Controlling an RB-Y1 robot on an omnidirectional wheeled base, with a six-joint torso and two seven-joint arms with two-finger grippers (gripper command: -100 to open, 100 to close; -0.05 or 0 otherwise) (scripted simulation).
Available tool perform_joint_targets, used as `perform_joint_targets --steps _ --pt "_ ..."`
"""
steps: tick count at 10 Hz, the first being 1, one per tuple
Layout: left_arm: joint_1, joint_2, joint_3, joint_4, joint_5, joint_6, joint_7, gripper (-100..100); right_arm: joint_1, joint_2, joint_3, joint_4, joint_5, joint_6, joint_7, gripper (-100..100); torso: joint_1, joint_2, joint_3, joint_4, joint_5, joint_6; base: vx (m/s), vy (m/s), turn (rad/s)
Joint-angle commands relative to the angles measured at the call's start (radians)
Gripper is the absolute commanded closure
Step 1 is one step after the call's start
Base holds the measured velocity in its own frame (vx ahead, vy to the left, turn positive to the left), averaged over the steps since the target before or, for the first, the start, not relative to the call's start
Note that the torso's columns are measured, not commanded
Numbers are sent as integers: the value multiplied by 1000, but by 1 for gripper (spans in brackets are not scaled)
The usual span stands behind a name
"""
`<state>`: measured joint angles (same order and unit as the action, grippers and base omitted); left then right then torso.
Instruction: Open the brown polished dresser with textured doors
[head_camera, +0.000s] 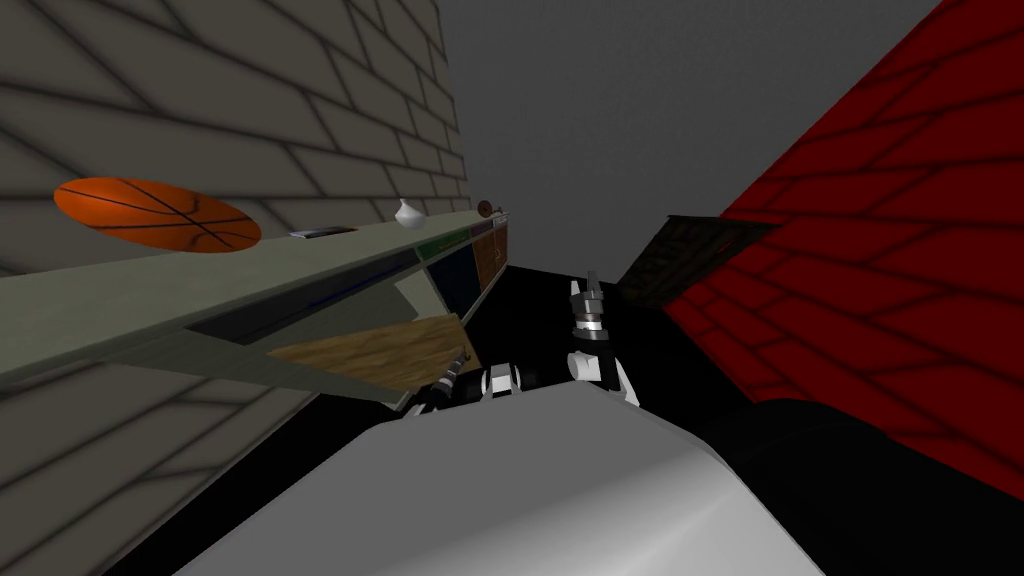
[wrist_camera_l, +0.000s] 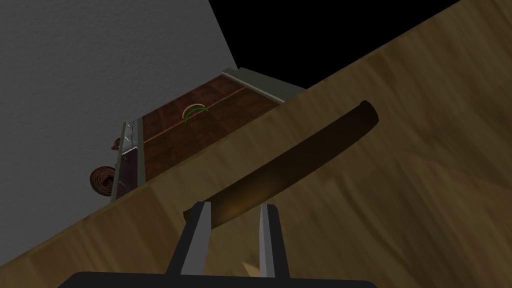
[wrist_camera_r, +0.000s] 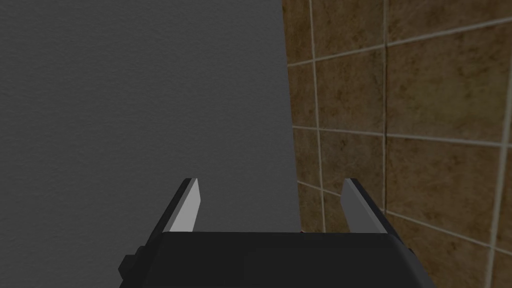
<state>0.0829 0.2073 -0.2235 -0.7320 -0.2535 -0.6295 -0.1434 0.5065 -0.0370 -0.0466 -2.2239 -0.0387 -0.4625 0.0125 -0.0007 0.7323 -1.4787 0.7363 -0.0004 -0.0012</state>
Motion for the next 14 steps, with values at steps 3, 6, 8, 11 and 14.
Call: perform_joint_targets --steps 3,6,8,11,14 --pt "4 50 -58 -89 -25 57 71 -100 0 0 0 0 0 0 0 0 2 5 2 0 3 3 -150 87 -117" --pt "-24 80 -66 -121 -20 110 114 -100 0 0 0 0 0 0 0 0 -4 1 0 2 -1 2 -91 -39 -45" --pt "-52 109 -74 -154 -16 162 158 -100 0 0 0 0 0 0 0 0 1 5 2 3 0 3 -93 -34 -79" --pt "-80 138 -82 -187 -12 213 202 -100 0 0 0 0 0 0 0 0 2 6 3 2 1 1 -82 -11 -37" --pt "-98 161 -86 -205 -8 241 230 -100 0 0 0 0 0 0 0 0 0 7 3 2 0 1 -87 -19 -59"
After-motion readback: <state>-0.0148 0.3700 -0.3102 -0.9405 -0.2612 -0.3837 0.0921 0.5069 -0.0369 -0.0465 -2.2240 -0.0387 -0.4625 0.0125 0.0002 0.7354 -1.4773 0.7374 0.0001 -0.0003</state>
